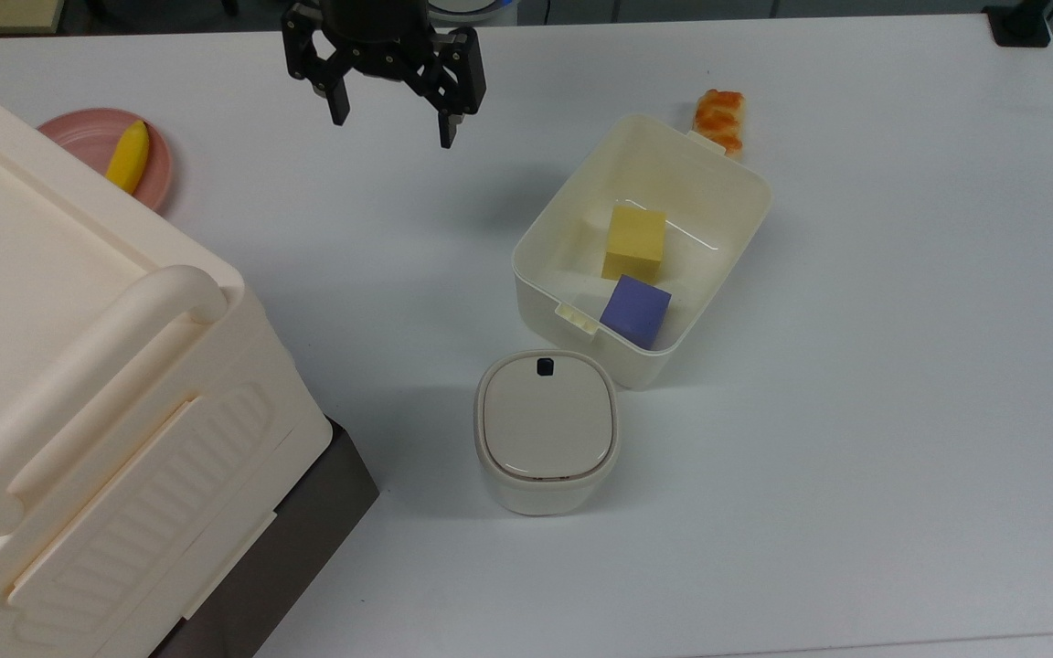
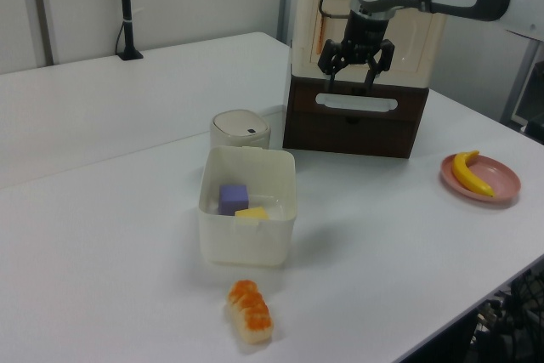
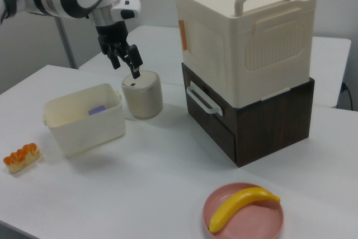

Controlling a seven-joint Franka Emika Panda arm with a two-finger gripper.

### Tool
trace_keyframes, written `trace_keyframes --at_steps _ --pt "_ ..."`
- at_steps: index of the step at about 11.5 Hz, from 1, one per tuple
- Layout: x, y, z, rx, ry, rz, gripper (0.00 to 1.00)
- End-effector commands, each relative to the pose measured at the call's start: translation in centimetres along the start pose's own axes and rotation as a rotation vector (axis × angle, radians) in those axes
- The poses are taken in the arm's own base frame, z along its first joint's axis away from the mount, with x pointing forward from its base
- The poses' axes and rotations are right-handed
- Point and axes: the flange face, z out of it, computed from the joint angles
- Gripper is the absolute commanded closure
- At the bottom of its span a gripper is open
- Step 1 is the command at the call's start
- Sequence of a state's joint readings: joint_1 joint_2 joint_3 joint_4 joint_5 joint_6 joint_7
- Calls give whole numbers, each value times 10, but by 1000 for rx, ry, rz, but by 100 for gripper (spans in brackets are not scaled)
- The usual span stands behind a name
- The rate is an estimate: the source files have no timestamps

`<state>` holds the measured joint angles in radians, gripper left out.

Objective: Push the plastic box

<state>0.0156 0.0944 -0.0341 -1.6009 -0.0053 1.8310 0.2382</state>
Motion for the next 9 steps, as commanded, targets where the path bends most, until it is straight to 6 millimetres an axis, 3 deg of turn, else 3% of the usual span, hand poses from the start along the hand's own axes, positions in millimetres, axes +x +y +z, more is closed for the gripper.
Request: trace_keyframes --at_steps 1,7,9 --pt "-5 5 -14 39 -13 25 0" --pt "-5 5 -13 37 -14 21 0" --pt "-5 5 -13 37 -16 -55 0"
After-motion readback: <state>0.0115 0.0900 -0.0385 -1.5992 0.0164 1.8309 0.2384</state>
